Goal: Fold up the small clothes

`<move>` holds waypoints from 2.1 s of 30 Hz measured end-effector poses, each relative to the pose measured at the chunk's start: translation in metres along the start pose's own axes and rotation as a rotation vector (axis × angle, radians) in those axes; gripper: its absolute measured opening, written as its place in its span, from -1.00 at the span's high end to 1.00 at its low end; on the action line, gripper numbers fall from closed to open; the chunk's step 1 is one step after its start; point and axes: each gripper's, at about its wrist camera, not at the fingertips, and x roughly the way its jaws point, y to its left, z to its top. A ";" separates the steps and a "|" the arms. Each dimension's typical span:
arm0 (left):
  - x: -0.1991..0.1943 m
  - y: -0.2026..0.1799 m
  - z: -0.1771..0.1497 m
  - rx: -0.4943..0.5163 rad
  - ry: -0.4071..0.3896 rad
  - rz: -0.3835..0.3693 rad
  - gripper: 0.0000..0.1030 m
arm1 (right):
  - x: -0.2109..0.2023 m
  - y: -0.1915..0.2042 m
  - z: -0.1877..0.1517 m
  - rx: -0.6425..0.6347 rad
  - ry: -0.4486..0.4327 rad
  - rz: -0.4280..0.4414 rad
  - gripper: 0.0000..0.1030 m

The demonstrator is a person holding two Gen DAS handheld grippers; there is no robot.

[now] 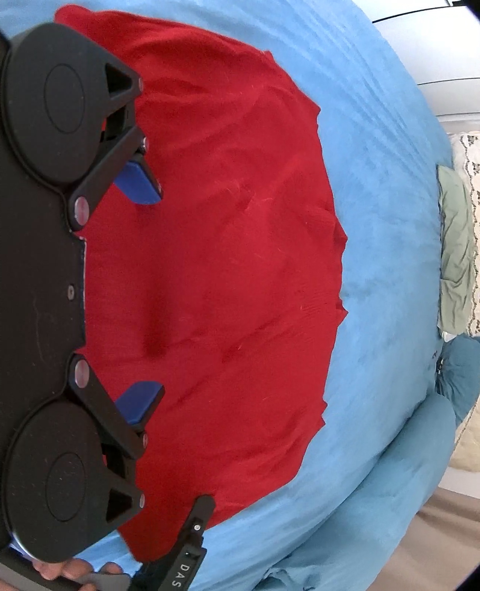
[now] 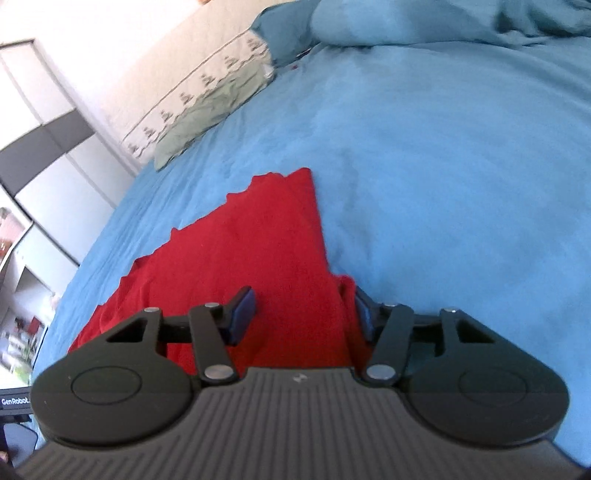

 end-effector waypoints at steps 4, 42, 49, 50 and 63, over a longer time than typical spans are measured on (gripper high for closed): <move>0.012 0.003 0.009 -0.003 -0.002 0.021 -1.00 | 0.019 0.006 0.017 -0.074 0.085 0.036 -0.11; -0.060 0.233 -0.062 -0.058 0.039 0.243 -1.00 | 0.113 0.368 -0.126 -0.689 0.354 0.164 0.41; -0.081 0.230 -0.054 -0.090 -0.017 0.161 -1.00 | 0.055 0.365 -0.084 -0.702 0.202 0.300 -1.00; -0.087 0.226 -0.050 -0.085 -0.031 0.138 -1.00 | 0.044 0.359 -0.073 -0.686 0.183 0.309 -1.00; -0.091 0.171 -0.026 -0.204 -0.021 -0.176 -0.94 | -0.001 0.235 -0.036 -0.519 0.165 0.165 -1.00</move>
